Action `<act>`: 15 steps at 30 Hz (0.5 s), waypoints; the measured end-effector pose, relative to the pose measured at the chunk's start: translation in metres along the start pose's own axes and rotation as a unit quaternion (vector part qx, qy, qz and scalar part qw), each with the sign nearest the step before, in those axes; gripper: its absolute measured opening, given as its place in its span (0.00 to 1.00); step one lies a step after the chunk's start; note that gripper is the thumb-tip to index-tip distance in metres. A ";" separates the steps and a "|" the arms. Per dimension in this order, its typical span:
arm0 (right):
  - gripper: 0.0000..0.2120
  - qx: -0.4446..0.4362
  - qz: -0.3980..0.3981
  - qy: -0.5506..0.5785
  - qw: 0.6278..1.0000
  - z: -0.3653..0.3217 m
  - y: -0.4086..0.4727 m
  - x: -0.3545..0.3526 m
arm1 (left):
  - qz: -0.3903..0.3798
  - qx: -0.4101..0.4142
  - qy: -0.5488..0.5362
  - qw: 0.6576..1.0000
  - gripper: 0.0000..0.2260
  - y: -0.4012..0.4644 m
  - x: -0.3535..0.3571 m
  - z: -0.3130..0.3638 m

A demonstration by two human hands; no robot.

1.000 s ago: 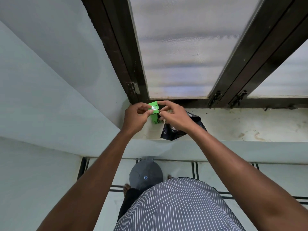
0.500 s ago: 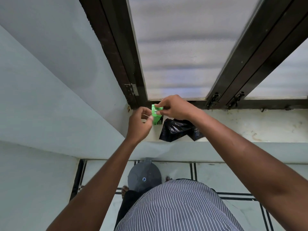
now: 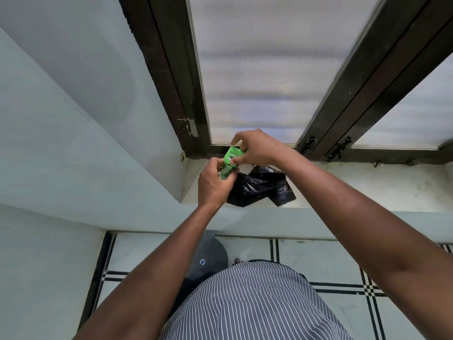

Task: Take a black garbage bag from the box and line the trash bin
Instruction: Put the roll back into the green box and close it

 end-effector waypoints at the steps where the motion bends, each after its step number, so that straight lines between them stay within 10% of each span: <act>1: 0.30 0.002 -0.002 -0.001 1.000 0.001 0.001 0.001 | -0.001 0.004 0.000 1.000 0.17 0.000 0.000 0.000; 15: 0.28 -0.021 -0.044 -0.119 0.992 -0.037 0.013 0.002 | 0.011 0.140 0.051 0.989 0.24 -0.003 -0.005 0.001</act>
Point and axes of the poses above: each hand's wrist, its own y-axis towards the middle knuckle, its own x-axis out of the palm, z = x × y, the point moved 2 cm from there along y, towards the middle knuckle, and after that the axes turned 11 degrees about z, right-handed, at the moved point
